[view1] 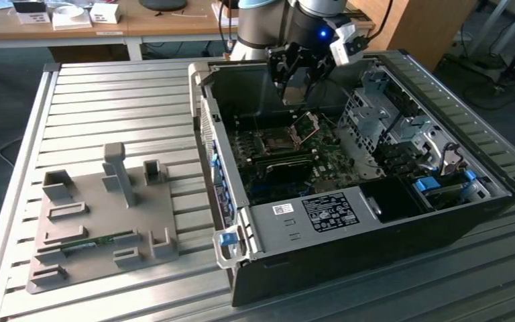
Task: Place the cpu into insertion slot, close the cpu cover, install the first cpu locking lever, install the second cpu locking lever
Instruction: 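Place the cpu into insertion slot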
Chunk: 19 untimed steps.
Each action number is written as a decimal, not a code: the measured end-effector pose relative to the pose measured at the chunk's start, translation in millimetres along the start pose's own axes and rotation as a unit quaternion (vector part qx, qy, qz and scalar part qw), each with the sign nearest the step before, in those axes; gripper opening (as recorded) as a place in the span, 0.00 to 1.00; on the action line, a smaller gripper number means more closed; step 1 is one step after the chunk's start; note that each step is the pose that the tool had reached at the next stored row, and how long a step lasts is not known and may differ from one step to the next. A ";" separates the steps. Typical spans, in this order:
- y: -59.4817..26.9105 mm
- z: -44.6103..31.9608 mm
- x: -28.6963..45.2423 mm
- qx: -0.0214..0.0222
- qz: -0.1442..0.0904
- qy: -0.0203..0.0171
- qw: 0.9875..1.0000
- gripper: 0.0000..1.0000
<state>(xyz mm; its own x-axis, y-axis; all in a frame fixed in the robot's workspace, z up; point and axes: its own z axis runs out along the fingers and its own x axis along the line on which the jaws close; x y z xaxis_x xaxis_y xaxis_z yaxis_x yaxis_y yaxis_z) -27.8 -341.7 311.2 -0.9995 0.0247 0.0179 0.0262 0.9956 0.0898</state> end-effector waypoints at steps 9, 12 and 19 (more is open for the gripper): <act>-0.7 7.2 0.4 0.000 0.000 -0.001 1.000 0.54; -0.9 10.2 0.7 0.000 0.000 -0.002 1.000 0.54; -1.0 10.8 0.8 0.001 0.000 -0.002 1.000 0.54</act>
<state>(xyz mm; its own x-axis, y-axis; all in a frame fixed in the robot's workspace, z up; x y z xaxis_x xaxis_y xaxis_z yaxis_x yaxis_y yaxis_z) -28.8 -341.7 300.4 -0.9996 0.0248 0.0137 0.0259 0.9957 0.0888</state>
